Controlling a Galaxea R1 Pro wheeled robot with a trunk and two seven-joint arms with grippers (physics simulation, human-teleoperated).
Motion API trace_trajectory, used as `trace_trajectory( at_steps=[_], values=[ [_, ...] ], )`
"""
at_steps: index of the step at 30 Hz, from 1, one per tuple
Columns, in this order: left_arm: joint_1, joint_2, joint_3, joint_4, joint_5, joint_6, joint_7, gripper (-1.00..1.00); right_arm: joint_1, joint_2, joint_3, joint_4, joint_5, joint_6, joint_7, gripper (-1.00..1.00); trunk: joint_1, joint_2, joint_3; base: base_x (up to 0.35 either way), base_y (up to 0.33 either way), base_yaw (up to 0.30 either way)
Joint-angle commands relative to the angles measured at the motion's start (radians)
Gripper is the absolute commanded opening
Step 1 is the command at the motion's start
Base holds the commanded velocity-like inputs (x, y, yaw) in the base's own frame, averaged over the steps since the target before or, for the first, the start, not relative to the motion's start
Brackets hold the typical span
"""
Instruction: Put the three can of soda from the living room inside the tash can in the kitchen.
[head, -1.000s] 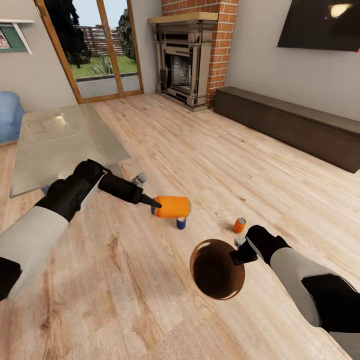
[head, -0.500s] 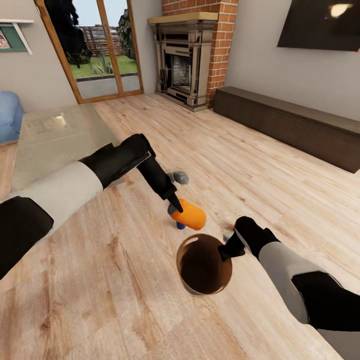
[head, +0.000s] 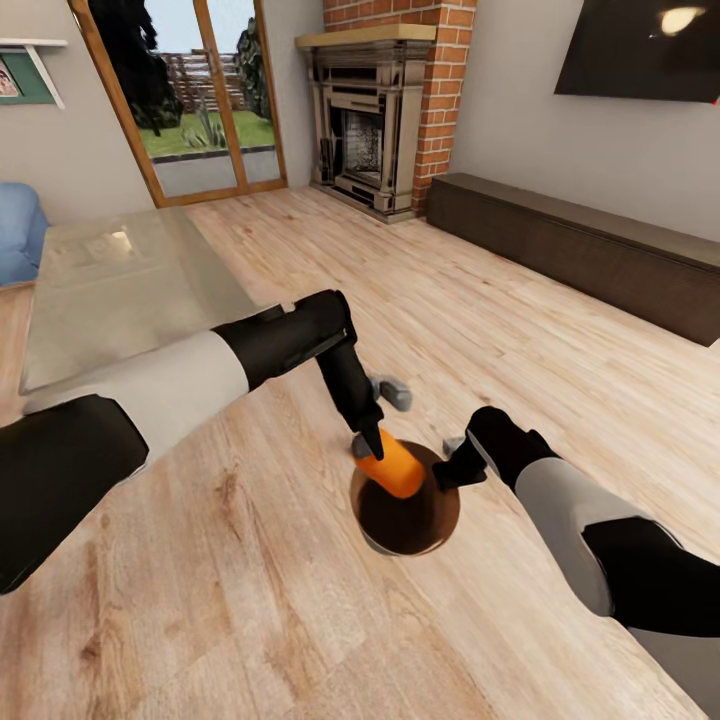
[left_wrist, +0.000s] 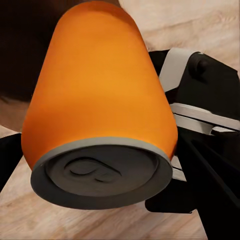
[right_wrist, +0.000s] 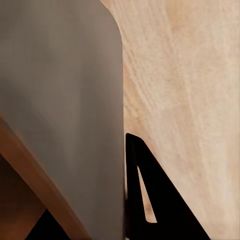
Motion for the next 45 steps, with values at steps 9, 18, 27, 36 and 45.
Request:
trace_trajectory(
  at_steps=[9, 18, 27, 36, 45],
  values=[
    [0.018, -0.034, -0.008, 0.005, -0.111, 0.0, 0.0, -1.0, -0.015, 0.028, -0.005, -0.005, -0.027, 0.006, 0.006, -1.0, 0.0, 0.0, 0.0, 0.0, 0.0, 0.0],
    [0.06, -0.037, -0.007, 0.004, -0.23, 0.0, 0.0, -1.0, -0.023, 0.033, -0.005, -0.004, -0.027, 0.006, 0.006, -1.0, 0.0, 0.0, 0.0, 0.0, 0.0, 0.0],
    [0.174, -0.054, -0.006, -0.007, -0.362, 0.0, 0.0, -1.0, -0.05, 0.074, -0.006, -0.004, -0.027, 0.006, 0.006, -1.0, 0.0, 0.0, 0.0, 0.0, 0.0, 0.0],
    [0.182, -0.054, -0.005, -0.011, -0.38, 0.0, 0.0, -1.0, -0.074, 0.115, -0.007, 0.007, -0.028, 0.006, 0.007, -1.0, 0.0, 0.0, 0.0, 0.0, 0.0, 0.0],
    [0.181, -0.051, -0.003, -0.012, -0.383, 0.0, 0.028, -1.0, -0.074, 0.155, -0.007, 0.046, -0.028, 0.006, 0.008, -1.0, 0.0, 0.0, 0.0, 0.0, 0.0, 0.0]
  ],
)
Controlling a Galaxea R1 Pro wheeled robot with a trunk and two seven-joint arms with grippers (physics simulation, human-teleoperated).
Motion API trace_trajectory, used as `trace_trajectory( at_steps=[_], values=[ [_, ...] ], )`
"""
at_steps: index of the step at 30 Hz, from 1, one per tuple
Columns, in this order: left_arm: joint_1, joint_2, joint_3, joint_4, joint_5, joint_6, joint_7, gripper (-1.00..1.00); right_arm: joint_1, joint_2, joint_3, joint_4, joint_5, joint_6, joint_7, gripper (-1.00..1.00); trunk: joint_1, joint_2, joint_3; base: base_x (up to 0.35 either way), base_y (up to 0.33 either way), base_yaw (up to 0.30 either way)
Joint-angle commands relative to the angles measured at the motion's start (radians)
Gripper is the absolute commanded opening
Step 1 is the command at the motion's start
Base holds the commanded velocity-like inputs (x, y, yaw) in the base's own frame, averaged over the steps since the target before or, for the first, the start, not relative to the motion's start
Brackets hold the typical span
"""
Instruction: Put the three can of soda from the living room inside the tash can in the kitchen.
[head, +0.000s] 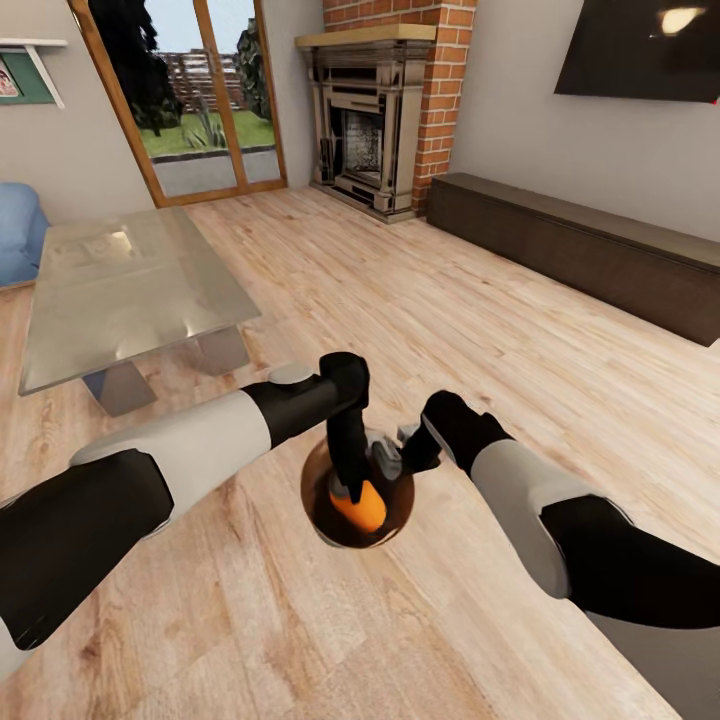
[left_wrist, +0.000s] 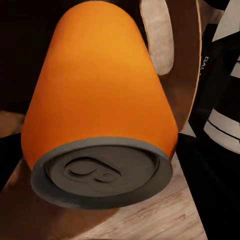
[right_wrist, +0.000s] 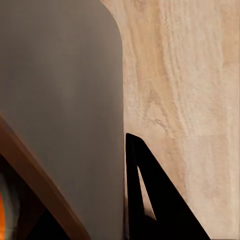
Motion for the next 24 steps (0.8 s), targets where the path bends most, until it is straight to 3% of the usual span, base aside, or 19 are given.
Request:
trace_trajectory(
  at_steps=[1, 4, 8, 24],
  values=[
    [0.0, 0.001, 0.001, 0.002, 0.002, 0.0, 0.029, -1.0, 0.0, 0.005, -0.009, 0.005, -0.032, 0.007, 0.006, -1.0, 0.0, 0.0, 0.0, 0.0, 0.0, 0.0],
    [0.0, 0.003, 0.004, 0.006, 0.002, 0.0, 0.083, -1.0, -0.001, 0.01, -0.009, 0.015, -0.032, 0.007, 0.006, -1.0, 0.0, 0.0, 0.0, 0.0, 0.0, 0.0],
    [0.001, 0.004, 0.004, 0.008, 0.001, 0.0, 0.106, -1.0, -0.001, 0.012, -0.009, 0.019, -0.032, 0.007, 0.006, -1.0, 0.0, 0.0, 0.0, 0.0, 0.0, 0.0],
    [0.024, 0.002, 0.003, 0.01, -0.001, 0.0, 0.117, -1.0, -0.053, 0.016, -0.011, 0.056, -0.034, 0.007, 0.006, -1.0, 0.0, 0.0, 0.0, 0.0, 0.0, 0.0]
  ],
)
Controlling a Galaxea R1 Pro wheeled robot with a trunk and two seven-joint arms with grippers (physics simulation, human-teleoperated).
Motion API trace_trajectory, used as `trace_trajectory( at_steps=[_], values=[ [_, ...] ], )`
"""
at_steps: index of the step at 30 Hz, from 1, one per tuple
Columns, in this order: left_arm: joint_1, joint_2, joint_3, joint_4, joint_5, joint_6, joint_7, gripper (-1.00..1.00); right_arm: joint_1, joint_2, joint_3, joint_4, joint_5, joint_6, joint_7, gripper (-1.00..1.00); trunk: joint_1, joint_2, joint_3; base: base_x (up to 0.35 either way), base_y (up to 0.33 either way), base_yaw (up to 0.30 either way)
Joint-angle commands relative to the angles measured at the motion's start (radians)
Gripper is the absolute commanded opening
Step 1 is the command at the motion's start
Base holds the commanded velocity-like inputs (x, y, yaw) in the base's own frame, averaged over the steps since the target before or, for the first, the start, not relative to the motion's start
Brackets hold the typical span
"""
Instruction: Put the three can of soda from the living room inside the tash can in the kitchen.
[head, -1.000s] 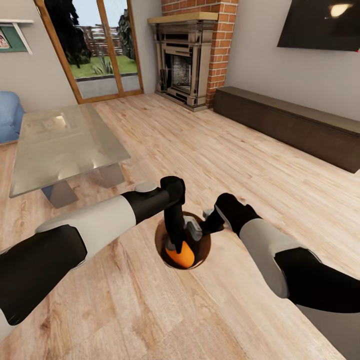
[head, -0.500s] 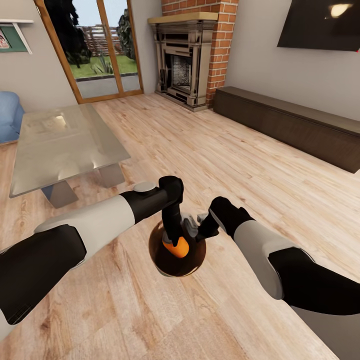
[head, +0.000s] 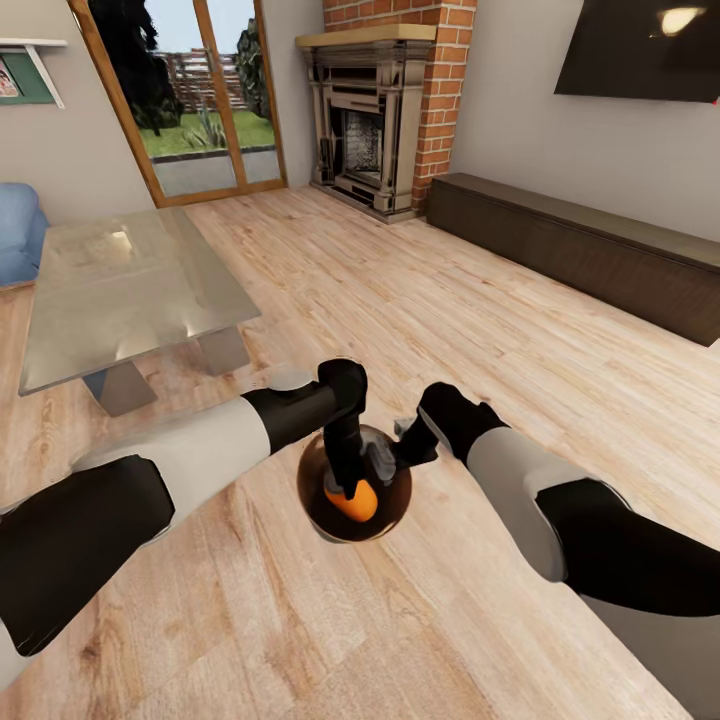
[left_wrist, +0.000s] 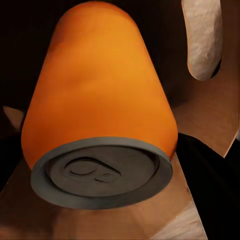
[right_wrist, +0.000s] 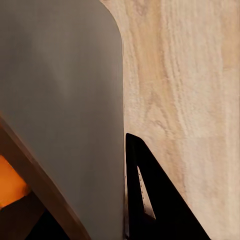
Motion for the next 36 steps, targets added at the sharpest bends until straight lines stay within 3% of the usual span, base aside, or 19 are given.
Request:
trace_trajectory(
  at_steps=[1, 7, 20, 21, 36],
  values=[
    [0.017, 0.001, -0.001, 0.0, -0.001, 0.0, 0.005, -1.0, -0.004, 0.001, -0.01, 0.006, -0.033, 0.007, 0.006, -1.0, 0.0, 0.0, 0.0, 0.0, 0.0, 0.0],
    [0.055, 0.0, -0.001, 0.001, -0.001, 0.0, 0.056, -1.0, -0.029, 0.003, -0.013, 0.033, -0.033, 0.007, 0.006, -1.0, 0.0, 0.0, 0.0, 0.0, 0.0, 0.0],
    [0.06, 0.004, 0.001, 0.001, -0.001, 0.0, 0.106, -1.0, -0.032, 0.003, -0.03, 0.047, -0.033, 0.007, 0.006, -1.0, 0.0, 0.0, 0.0, 0.0, 0.0, 0.0],
    [0.061, 0.004, 0.001, 0.001, -0.001, 0.0, 0.107, 1.0, -0.032, 0.003, -0.03, 0.047, -0.033, 0.007, 0.006, -1.0, 0.0, 0.0, 0.0, 0.0, 0.0, 0.0],
    [0.06, 0.01, 0.002, 0.012, 0.004, 0.0, 0.104, 1.0, -0.032, -0.007, -0.032, 0.049, -0.032, 0.007, 0.006, -1.0, 0.0, 0.0, 0.0, 0.0, 0.0, 0.0]
  ],
)
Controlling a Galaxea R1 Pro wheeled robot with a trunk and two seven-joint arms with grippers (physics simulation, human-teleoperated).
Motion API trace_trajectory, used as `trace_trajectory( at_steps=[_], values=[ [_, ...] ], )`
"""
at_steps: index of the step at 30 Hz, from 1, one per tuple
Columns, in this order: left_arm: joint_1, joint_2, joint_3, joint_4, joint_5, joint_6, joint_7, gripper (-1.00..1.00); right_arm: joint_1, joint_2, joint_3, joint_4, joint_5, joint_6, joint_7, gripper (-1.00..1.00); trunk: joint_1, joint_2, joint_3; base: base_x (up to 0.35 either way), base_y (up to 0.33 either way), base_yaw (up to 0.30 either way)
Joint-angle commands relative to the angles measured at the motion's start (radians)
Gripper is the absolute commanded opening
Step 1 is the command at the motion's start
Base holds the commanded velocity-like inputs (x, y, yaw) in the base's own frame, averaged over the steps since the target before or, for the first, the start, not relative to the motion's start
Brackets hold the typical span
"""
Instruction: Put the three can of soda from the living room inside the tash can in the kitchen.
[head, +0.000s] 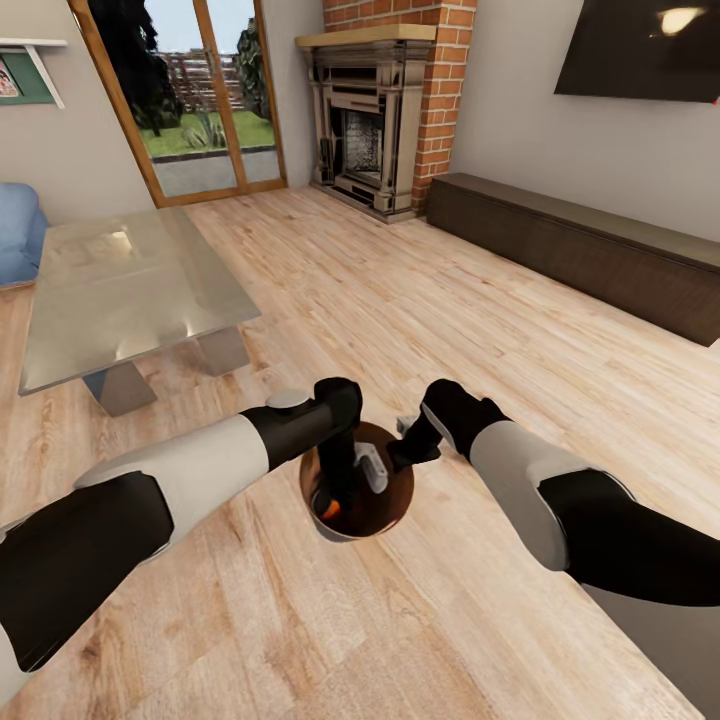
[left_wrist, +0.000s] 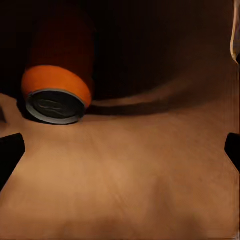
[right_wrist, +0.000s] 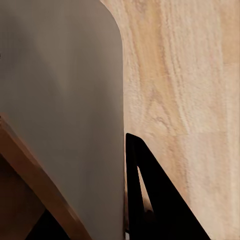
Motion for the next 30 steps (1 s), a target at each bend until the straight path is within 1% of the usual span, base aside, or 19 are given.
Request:
trace_trajectory(
  at_steps=[1, 3, 7, 9, 11, 12, 13, 14, 15, 19, 20, 21, 22, 24, 25, 26, 28, 29, 30],
  values=[
    [0.0, 0.001, 0.002, -0.012, 0.003, 0.0, -0.003, 1.0, 0.0, -0.002, -0.014, 0.0, -0.029, 0.006, 0.006, -1.0, 0.0, 0.0, 0.0, 0.0, 0.0, 0.0],
    [0.0, 0.01, 0.01, -0.048, 0.008, 0.0, -0.007, 1.0, 0.0, -0.004, -0.016, 0.0, -0.028, 0.006, 0.006, -1.0, 0.0, 0.0, 0.0, 0.0, 0.0, 0.0],
    [0.0, 0.069, 0.084, -0.168, 0.011, 0.0, -0.038, 1.0, 0.001, -0.013, -0.018, 0.0, -0.028, 0.006, 0.006, -1.0, 0.0, 0.0, 0.0, 0.0, 0.0, 0.0],
    [0.0, 0.113, 0.154, -0.256, 0.008, 0.0, -0.069, 1.0, 0.001, -0.019, -0.017, 0.001, -0.028, 0.006, 0.006, -1.0, 0.0, 0.0, 0.0, 0.0, 0.0, 0.0],
    [0.0, 0.14, 0.186, -0.297, 0.007, 0.0, -0.081, 1.0, 0.001, -0.021, -0.016, 0.001, -0.028, 0.006, 0.006, -1.0, 0.0, 0.0, 0.0, 0.0, 0.0, 0.0],
    [0.0, 0.185, 0.238, -0.355, 0.009, 0.0, -0.094, 1.0, 0.002, -0.026, -0.016, 0.001, -0.028, 0.006, 0.006, -1.0, 0.0, 0.0, 0.0, 0.0, 0.0, 0.0],
    [0.0, 0.203, 0.263, -0.378, 0.01, 0.0, -0.098, 1.0, 0.002, -0.028, -0.015, 0.001, -0.028, 0.006, 0.006, -1.0, 0.0, 0.0, 0.0, 0.0, 0.0, 0.0],
    [0.0, 0.234, 0.305, -0.415, 0.012, 0.0, -0.105, 1.0, 0.003, -0.032, -0.015, 0.001, -0.028, 0.006, 0.006, -1.0, 0.0, 0.0, 0.0, 0.0, 0.0, 0.0],
    [0.0, 0.287, 0.382, -0.475, 0.015, 0.0, -0.132, 1.0, 0.004, -0.039, -0.015, 0.001, -0.028, 0.006, 0.006, -1.0, 0.0, 0.0, 0.0, 0.0, 0.0, 0.0],
    [0.0, 0.388, 0.554, -0.594, 0.017, 0.0, -0.228, 1.0, 0.006, -0.048, -0.015, 0.0, -0.028, 0.006, 0.006, -1.0, 0.0, 0.0, 0.0, 0.0, 0.0, 0.0],
    [0.004, 0.458, 0.658, -0.65, 0.021, 0.0, -0.248, 1.0, 0.007, -0.054, -0.015, 0.0, -0.027, 0.006, 0.006, -1.0, 0.0, 0.0, 0.0, 0.0, 0.0, 0.0],
    [0.019, 0.496, 0.714, -0.673, 0.033, 0.0, -0.248, 1.0, 0.008, -0.062, -0.015, 0.0, -0.027, 0.006, 0.006, -1.0, 0.0, 0.0, 0.0, 0.0, 0.0, 0.0],
    [0.033, 0.511, 0.74, -0.68, 0.044, 0.0, -0.248, 1.0, 0.008, -0.067, -0.015, 0.0, -0.027, 0.006, 0.006, -1.0, 0.0, 0.0, 0.0, 0.0, 0.0, 0.0],
    [0.111, 0.546, 0.868, -0.698, 0.089, -0.007, -0.248, 1.0, 0.01, -0.085, -0.015, -0.001, -0.027, 0.006, 0.006, -1.0, 0.0, 0.0, 0.0, 0.0, 0.0, 0.0],
    [0.135, 0.55, 0.906, -0.701, 0.096, -0.013, -0.248, 1.0, 0.01, -0.093, -0.015, -0.002, -0.027, 0.006, 0.006, -1.0, 0.0, 0.0, 0.0, 0.0, 0.0, 0.0],
    [0.192, 0.554, 0.985, -0.707, 0.107, -0.024, -0.248, 1.0, 0.01, -0.113, -0.015, -0.002, -0.027, 0.006, 0.006, -1.0, 0.0, 0.0, 0.0, 0.0, 0.0, 0.0],
    [0.258, 0.555, 1.066, -0.71, 0.113, -0.045, -0.248, 1.0, 0.011, -0.139, -0.015, -0.002, -0.028, 0.006, 0.006, -1.0, 0.0, 0.0, 0.0, 0.0, 0.0, 0.0],
    [0.333, 0.555, 1.152, -0.71, 0.116, -0.084, -0.239, 1.0, 0.011, -0.165, -0.015, -0.003, -0.028, 0.006, 0.008, -1.0, 0.0, 0.0, 0.0, 0.0, 0.0, 0.0],
    [0.374, 0.554, 1.197, -0.71, 0.118, -0.111, -0.21, 1.0, 0.012, -0.178, -0.015, -0.005, -0.028, 0.006, 0.011, -1.0, 0.0, 0.0, 0.0, 0.0, 0.0, 0.0]
  ],
)
